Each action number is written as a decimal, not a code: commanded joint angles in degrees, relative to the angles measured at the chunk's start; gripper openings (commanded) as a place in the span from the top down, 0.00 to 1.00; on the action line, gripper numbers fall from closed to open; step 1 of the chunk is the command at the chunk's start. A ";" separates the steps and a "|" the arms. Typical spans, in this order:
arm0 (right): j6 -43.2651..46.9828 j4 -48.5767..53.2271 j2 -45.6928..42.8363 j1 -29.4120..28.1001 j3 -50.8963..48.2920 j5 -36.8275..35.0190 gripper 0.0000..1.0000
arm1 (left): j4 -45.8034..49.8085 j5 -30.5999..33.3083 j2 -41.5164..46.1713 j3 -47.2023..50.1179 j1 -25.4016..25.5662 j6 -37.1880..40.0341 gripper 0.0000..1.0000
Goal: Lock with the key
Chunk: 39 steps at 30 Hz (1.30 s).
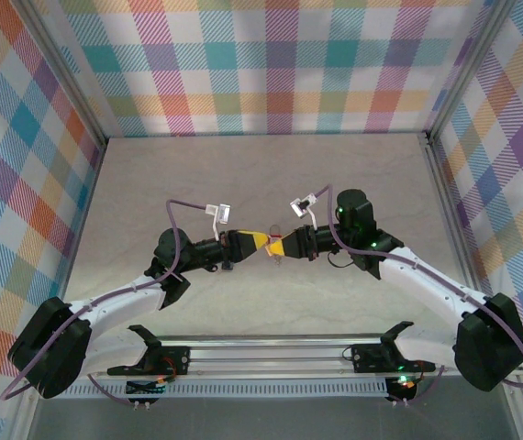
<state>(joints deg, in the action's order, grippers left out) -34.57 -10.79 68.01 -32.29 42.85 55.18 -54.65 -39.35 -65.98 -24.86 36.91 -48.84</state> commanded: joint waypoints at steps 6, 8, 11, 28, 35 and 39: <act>-1.01 -7.59 1.49 1.93 3.63 -2.71 1.00 | -4.26 -6.47 -1.50 1.35 1.39 -1.32 1.00; -1.08 -7.63 1.85 2.10 3.92 -2.75 1.00 | -5.21 -6.61 -1.85 1.63 1.48 -1.69 1.00; -1.35 -8.09 2.43 2.48 4.57 -2.51 1.00 | -6.55 -6.86 -2.39 1.83 1.59 -2.29 1.00; -4.64 -13.27 6.94 5.31 7.99 -1.32 1.00 | -9.33 -7.24 -3.56 2.45 3.22 -2.34 1.00; -4.82 -13.25 8.06 5.59 9.44 -1.00 1.00 | -9.59 -7.00 -3.29 2.89 4.04 -1.70 1.00; -4.76 -13.34 8.94 5.84 10.05 -1.12 1.00 | -9.77 -7.14 -2.93 2.85 4.53 -1.45 1.00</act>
<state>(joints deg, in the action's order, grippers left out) -38.61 -15.51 75.85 -28.86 48.49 63.57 -64.20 -33.89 -69.21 -24.10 36.97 -51.79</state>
